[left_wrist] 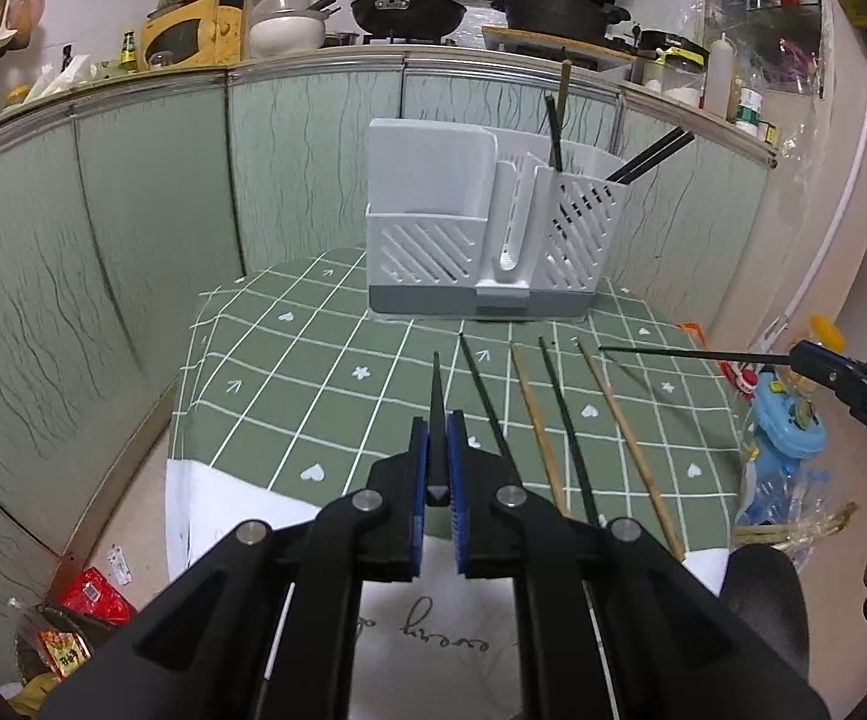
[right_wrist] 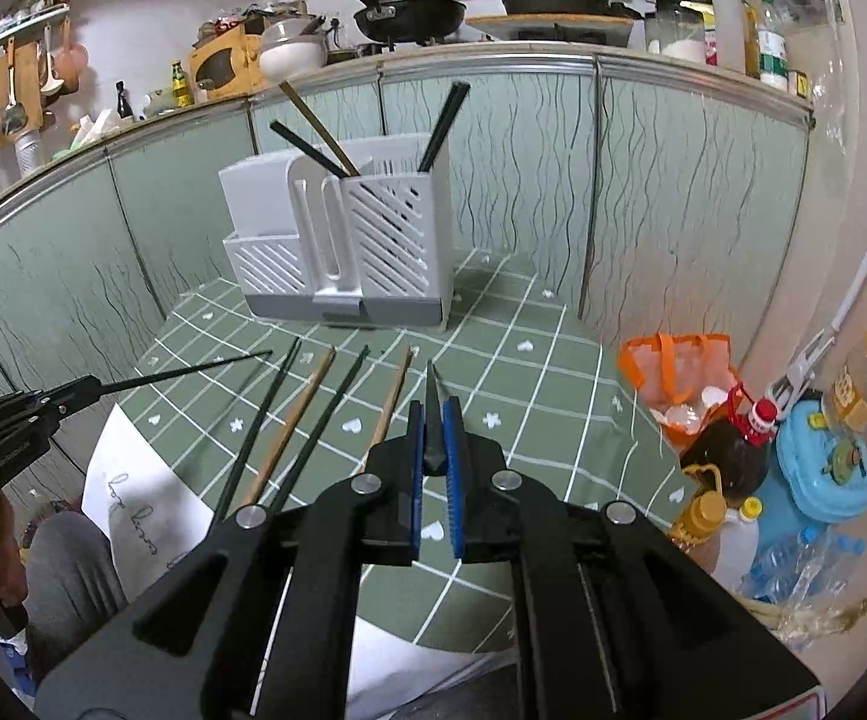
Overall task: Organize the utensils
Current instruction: 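Lift both black chopsticks and carry them toward the utensil holder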
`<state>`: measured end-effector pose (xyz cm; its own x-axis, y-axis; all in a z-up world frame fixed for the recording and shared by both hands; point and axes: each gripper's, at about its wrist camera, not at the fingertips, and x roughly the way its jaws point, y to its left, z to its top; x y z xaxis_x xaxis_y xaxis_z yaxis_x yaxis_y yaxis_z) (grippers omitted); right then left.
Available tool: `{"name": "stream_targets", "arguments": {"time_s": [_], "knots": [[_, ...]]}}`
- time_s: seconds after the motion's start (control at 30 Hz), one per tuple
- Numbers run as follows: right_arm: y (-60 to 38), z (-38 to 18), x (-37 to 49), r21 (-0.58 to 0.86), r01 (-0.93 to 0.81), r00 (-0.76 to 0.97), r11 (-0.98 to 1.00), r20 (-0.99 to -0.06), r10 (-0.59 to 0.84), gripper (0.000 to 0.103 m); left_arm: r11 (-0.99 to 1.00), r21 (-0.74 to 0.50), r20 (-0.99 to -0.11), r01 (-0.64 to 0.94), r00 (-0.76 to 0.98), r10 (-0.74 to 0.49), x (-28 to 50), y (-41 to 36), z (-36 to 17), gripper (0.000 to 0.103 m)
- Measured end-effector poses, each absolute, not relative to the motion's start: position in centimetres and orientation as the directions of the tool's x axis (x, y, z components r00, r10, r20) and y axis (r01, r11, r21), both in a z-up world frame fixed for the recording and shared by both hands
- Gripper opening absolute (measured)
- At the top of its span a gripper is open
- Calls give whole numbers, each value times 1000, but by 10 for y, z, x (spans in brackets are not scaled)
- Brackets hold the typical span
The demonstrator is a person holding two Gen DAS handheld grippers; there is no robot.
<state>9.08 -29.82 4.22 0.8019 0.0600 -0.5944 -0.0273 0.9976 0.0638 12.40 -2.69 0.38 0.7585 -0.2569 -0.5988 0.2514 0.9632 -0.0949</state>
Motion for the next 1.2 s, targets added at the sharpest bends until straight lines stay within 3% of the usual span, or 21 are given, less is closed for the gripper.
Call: {"name": "stream_targets", "arguments": {"time_s": [1.2], "knots": [[-307, 111, 134, 80, -75, 847, 994, -522, 106, 6, 947, -89, -509, 308, 804, -309, 163, -26, 93, 8]]}}
